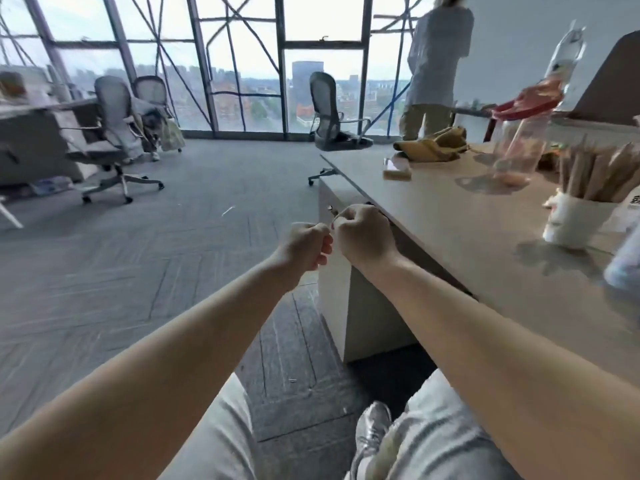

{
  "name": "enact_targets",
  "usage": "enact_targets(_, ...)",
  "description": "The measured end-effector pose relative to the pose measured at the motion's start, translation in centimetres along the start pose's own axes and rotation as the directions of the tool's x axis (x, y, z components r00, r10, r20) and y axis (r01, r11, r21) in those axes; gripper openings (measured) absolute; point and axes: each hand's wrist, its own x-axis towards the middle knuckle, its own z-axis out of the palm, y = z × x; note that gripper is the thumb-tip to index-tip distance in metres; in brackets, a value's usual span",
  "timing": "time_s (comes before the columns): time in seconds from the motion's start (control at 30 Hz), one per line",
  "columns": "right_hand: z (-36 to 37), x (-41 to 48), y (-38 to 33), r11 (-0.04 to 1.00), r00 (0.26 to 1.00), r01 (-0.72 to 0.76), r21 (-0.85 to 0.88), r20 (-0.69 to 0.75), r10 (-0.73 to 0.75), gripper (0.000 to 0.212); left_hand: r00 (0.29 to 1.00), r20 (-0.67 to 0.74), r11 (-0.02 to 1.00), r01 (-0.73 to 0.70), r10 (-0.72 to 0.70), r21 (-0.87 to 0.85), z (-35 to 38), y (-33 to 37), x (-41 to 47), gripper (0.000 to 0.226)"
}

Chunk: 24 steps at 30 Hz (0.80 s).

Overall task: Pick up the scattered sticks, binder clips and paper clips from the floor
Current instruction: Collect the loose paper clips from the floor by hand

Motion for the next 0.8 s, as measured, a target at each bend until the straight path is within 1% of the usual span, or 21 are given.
enact_targets(0.07,4.6,0.5,3.0,0.997,0.994,-0.032,-0.074,0.101,0.04,0.024,0.995,-0.034,0.995,0.091,-0.09,0.045,-0.9,-4.0,2.0,0.028)
enact_targets(0.1,6.8,0.7,5.0,0.99,0.986,-0.08,-0.117,0.135,0.096,0.024,0.988,-0.053,0.988,0.146,-0.143,0.055,-1.3,-6.1,3.0,0.027)
enact_targets(0.17,10.8,1.7,10.0,0.959,0.95,-0.212,-0.186,0.19,0.247,0.023,0.965,-0.086,0.965,0.255,-0.249,0.065,-1.9,-10.6,5.1,0.028)
enact_targets(0.2,12.8,2.2,12.9,0.932,0.914,-0.292,-0.216,0.226,0.338,0.021,0.948,-0.097,0.948,0.309,-0.302,0.069,-2.2,-13.1,6.1,0.028)
enact_targets(0.23,14.8,2.6,16.0,0.891,0.856,-0.371,-0.263,0.275,0.437,0.019,0.931,-0.103,0.93,0.359,-0.351,0.074,-2.5,-15.8,7.2,0.028)
enact_targets(0.27,16.7,2.8,19.2,0.838,0.783,-0.434,-0.33,0.322,0.532,0.019,0.911,-0.106,0.91,0.407,-0.399,0.074,-2.9,-18.7,8.3,0.027)
enact_targets(0.3,18.7,3.0,22.7,0.773,0.701,-0.482,-0.412,0.347,0.622,0.023,0.887,-0.109,0.886,0.457,-0.448,0.075,-3.4,-21.9,9.4,0.026)
enact_targets(0.33,20.4,3.1,26.2,0.701,0.621,-0.517,-0.491,0.348,0.702,0.028,0.861,-0.107,0.86,0.505,-0.497,0.077,-3.8,-25.1,10.4,0.026)
enact_targets(0.4,24.0,3.1,32.6,0.566,0.466,-0.597,-0.568,0.329,0.821,0.035,0.802,-0.113,0.799,0.595,-0.586,0.082,-4.8,-32.0,12.3,0.027)
enact_targets(0.43,26.0,3.2,35.4,0.516,0.408,-0.621,-0.59,0.32,0.855,0.037,0.769,-0.12,0.764,0.638,-0.628,0.096,-5.3,-35.4,13.1,0.029)
enact_targets(0.5,30.1,3.2,40.4,0.456,0.341,-0.64,-0.619,0.303,0.89,0.035,0.684,-0.133,0.667,0.729,-0.717,0.156,-6.0,-42.2,14.5,0.033)
enact_targets(0.57,34.1,2.5,45.0,0.442,0.315,-0.649,-0.619,0.31,0.897,0.028,0.608,-0.125,0.573,0.786,-0.784,0.232,-6.3,-48.3,15.3,0.034)
enact_targets(0.63,36.7,1.0,49.1,0.413,0.319,-0.653,-0.634,0.264,0.91,0.024,0.563,-0.098,0.513,0.801,-0.821,0.307,-5.8,-53.6,15.7,0.033)
enact_targets(0.7,38.2,-0.8,53.0,0.361,0.365,-0.692,-0.625,0.129,0.922,0.036,0.549,-0.069,0.493,0.793,-0.833,0.358,-4.5,-57.7,16.1,0.032)
enact_targets(0.73,38.7,-1.7,54.7,0.341,0.391,-0.718,-0.607,0.054,0.919,0.042,0.555,-0.058,0.495,0.781,-0.83,0.381,-3.8,-59.6,16.3,0.031)
enact_targets(0.77,39.1,-2.4,56.2,0.321,0.401,-0.747,-0.582,-0.009,0.916,0.047,0.565,-0.05,0.501,0.767,-0.824,0.401,-3.0,-61.2,16.5,0.031)
enact_targets(0.8,39.3,-3.1,57.7,0.32,0.417,-0.761,-0.564,-0.047,0.908,0.05,0.576,-0.035,0.514,0.754,-0.817,0.408,-2.2,-62.6,16.6,0.031)
